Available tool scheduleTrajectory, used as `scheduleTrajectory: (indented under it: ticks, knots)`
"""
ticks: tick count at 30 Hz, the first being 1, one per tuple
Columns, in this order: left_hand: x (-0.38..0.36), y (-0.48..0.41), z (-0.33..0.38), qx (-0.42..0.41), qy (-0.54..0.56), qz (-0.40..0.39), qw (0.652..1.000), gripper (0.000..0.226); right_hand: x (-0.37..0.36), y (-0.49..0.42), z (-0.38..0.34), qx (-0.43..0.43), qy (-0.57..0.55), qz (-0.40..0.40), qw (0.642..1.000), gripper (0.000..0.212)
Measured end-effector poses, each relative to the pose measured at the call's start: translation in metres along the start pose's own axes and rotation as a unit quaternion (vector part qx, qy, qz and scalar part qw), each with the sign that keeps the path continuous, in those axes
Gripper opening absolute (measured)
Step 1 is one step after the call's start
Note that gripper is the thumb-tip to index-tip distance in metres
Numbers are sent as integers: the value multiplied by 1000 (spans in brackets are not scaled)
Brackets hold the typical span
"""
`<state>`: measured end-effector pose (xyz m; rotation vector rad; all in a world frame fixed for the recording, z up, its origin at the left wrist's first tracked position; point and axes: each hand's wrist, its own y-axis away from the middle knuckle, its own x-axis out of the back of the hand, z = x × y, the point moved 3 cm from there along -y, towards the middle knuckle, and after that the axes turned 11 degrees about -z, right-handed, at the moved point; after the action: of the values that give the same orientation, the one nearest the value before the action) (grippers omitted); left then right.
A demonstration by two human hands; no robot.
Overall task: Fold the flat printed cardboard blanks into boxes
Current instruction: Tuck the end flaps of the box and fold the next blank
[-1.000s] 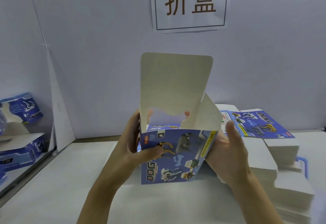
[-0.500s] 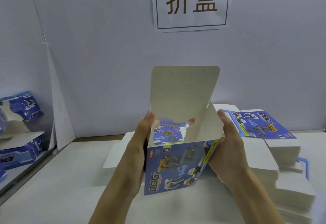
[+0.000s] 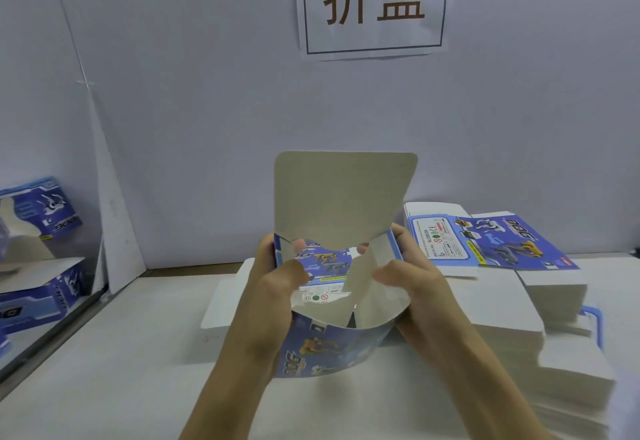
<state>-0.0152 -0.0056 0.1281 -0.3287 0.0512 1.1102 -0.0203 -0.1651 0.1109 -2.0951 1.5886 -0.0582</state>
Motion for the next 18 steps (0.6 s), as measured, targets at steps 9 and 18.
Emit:
scheduleTrajectory:
  ticks: [9,18]
  knots:
    - [-6,-1,-2,19,-16,-33,999,37,1,3,-11,5,25,-4,1000,59]
    - [-3,-1,-1,11,-59,-2,998,42,-3,6,-17,-2,43,-6,999,62]
